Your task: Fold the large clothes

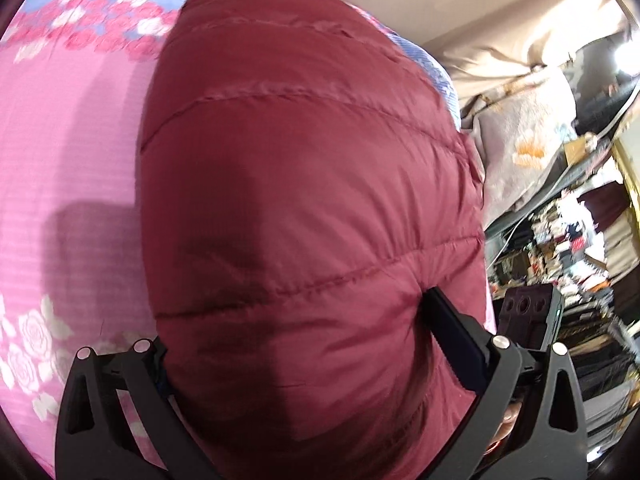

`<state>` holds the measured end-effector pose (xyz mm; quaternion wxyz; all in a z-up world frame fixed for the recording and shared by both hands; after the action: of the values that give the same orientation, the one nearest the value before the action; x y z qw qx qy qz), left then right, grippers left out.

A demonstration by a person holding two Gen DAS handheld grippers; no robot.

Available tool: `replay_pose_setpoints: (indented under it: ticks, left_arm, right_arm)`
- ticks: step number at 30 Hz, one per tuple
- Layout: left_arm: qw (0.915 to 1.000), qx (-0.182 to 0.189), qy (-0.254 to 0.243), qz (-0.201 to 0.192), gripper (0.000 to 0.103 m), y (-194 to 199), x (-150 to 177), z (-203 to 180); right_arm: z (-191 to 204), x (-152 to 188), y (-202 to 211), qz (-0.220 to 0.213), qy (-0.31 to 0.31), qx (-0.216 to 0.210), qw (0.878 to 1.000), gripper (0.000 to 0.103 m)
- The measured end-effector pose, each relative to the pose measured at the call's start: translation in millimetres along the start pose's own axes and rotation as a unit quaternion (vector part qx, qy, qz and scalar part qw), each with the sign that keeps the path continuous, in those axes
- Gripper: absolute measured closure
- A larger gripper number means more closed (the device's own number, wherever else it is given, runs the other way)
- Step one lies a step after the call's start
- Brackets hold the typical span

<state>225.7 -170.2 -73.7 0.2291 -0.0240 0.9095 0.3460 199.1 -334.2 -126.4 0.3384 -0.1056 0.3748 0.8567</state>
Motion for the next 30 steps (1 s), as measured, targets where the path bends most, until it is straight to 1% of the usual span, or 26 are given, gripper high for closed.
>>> replay_pose_setpoints:
  ticks: [1,3,5,6,7,9,12,15,16,17,19,20,22,23,24,25,26,27,28,30]
  left_arm:
    - [1.0000,-0.003,-0.008,-0.003,0.008,0.8,-1.8,-2.6]
    - [0.9993,-0.013,-0.034,-0.008,0.013,2.9,-4.6,-10.3]
    - [0.9981,-0.015,-0.058,-0.016,0.021,6.0,-8.9,-20.3]
    - [0.9974,-0.014,-0.067,-0.021,0.029,7.9,-11.4,-25.4]
    - [0.9964,-0.010,-0.080,-0.027,0.036,11.5,-14.1,-32.8]
    - [0.9943,0.003,-0.101,-0.034,0.042,19.3,-18.5,-48.5]
    - [0.9899,0.017,-0.133,-0.046,0.045,31.2,-23.4,-74.3]
    - [0.9831,0.035,-0.169,-0.060,0.046,45.8,-28.2,-107.9]
    - [0.9803,0.042,-0.181,-0.067,0.046,51.9,-29.3,-119.6]
    - [0.9751,0.050,-0.201,-0.078,0.046,62.3,-30.4,-138.4]
    - [0.9673,0.059,-0.228,-0.095,0.046,77.2,-30.3,-162.5]
    - [0.9599,0.067,-0.249,-0.111,0.046,92.1,-30.3,-181.4]
    - [0.9500,0.076,-0.273,-0.132,0.046,114.1,-28.4,-200.9]
    - [0.9415,0.081,-0.291,-0.150,0.046,131.0,-27.5,-215.1]
    - [0.9352,0.084,-0.303,-0.164,0.046,144.3,-27.2,-224.0]
    - [0.9289,0.087,-0.313,-0.177,0.046,157.7,-26.3,-232.1]
    - [0.9199,0.090,-0.327,-0.197,0.046,174.8,-26.8,-244.6]
    - [0.9139,0.091,-0.336,-0.209,0.046,186.5,-28.1,-252.2]
    - [0.9042,0.094,-0.349,-0.228,0.045,207.7,-26.7,-259.9]
    - [0.8904,0.097,-0.367,-0.251,0.044,234.8,-24.5,-267.5]
  right_arm:
    - [2.0,-1.7,0.2,-0.004,0.000,-0.003,1.000,0.054]
    - [5.6,-2.6,3.9,-0.016,0.008,0.003,1.000,0.067]
    - [11.9,-6.9,8.8,-0.030,0.015,0.007,0.999,0.075]
    - [15.5,-9.2,13.1,-0.040,0.018,0.009,0.999,0.078]
    - [19.0,-11.2,15.7,-0.048,0.020,0.010,0.999,0.079]
    - [27.0,-16.6,29.1,-0.071,0.034,0.018,0.997,0.081]
    - [38.7,-23.5,51.0,-0.103,0.048,0.024,0.993,0.082]
    - [52.4,-31.0,83.7,-0.146,0.060,0.027,0.987,0.082]
    - [59.0,-33.6,99.9,-0.167,0.068,0.029,0.983,0.082]
    - [63.5,-35.3,110.6,-0.180,0.072,0.029,0.981,0.082]
    - [76.4,-38.4,137.1,-0.211,0.085,0.028,0.973,0.082]
    - [85.2,-39.5,154.8,-0.232,0.095,0.026,0.968,0.082]
    - [101.3,-40.7,179.9,-0.262,0.112,0.023,0.958,0.082]
    - [114.4,-41.7,195.8,-0.280,0.125,0.019,0.952,0.082]
    - [125.4,-42.0,206.2,-0.293,0.135,0.017,0.947,0.082]
    - [141.5,-41.9,220.1,-0.310,0.149,0.012,0.939,0.082]
    - [152.0,-42.1,227.8,-0.319,0.158,0.009,0.934,0.082]
    - [168.0,-41.7,238.1,-0.331,0.172,0.002,0.928,0.082]
    - [178.1,-40.9,244.5,-0.339,0.181,-0.002,0.923,0.082]
    - [208.2,-36.9,257.2,-0.358,0.205,-0.018,0.911,0.081]
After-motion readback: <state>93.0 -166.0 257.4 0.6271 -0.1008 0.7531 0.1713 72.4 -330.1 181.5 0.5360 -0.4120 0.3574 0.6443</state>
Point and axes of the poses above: each gripper's, at about its wrist camera, not at the fingertips, and y roughly against the way its jaws point, z to its left, x to its underside, the point moved 10 cm from there along -y, roughly the way its jaws point, and after that the axes turned 4 degrees about x, right-handed, at the moved point
